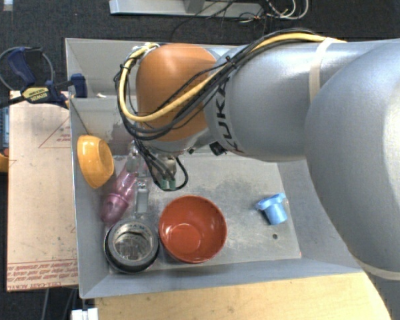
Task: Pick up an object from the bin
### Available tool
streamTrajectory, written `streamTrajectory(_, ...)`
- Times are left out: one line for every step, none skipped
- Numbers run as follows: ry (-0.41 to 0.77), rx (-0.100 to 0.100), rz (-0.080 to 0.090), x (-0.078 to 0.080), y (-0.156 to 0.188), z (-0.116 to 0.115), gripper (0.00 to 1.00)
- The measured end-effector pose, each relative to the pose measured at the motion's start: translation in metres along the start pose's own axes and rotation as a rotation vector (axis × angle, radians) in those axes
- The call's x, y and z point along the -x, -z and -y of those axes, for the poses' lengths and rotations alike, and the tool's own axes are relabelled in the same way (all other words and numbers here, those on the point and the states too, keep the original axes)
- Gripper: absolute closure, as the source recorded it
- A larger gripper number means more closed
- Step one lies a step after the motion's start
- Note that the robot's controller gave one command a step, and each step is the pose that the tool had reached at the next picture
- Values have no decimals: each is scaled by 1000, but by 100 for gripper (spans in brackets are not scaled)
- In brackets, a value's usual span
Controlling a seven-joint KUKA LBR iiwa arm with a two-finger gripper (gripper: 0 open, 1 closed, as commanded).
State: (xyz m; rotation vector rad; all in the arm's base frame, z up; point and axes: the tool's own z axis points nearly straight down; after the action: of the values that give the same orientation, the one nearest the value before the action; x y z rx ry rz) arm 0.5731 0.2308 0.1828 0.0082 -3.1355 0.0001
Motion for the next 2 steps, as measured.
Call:
streamTrajectory(-6, 1, 7, 2, 5, 2, 0)
streamTrajectory(558, 3, 28, 18, -91, 28, 0)
